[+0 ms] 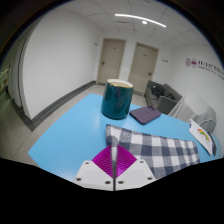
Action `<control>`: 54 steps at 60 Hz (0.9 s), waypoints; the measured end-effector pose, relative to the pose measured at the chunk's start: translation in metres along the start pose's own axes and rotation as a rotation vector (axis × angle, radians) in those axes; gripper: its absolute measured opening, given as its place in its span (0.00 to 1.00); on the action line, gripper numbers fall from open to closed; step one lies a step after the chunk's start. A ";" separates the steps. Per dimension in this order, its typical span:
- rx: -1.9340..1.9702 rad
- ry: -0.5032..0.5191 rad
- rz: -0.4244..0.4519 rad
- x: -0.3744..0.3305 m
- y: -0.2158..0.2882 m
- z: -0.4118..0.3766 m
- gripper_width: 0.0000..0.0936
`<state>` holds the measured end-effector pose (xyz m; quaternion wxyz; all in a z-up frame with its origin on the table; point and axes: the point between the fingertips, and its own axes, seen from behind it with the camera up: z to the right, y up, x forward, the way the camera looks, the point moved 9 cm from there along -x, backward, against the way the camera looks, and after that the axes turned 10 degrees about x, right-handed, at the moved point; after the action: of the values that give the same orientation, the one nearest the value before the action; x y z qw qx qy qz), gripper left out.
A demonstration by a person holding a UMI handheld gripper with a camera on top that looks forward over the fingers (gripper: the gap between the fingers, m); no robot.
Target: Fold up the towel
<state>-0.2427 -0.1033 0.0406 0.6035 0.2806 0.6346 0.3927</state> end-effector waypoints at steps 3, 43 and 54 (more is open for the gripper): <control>0.038 0.032 -0.004 -0.004 0.004 0.002 0.01; 0.367 -0.202 -0.088 -0.023 0.003 0.289 0.07; 0.354 -0.277 -0.074 -0.047 0.011 0.288 0.91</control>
<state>0.0457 -0.0906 0.0862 0.6403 0.4100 0.6144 0.2107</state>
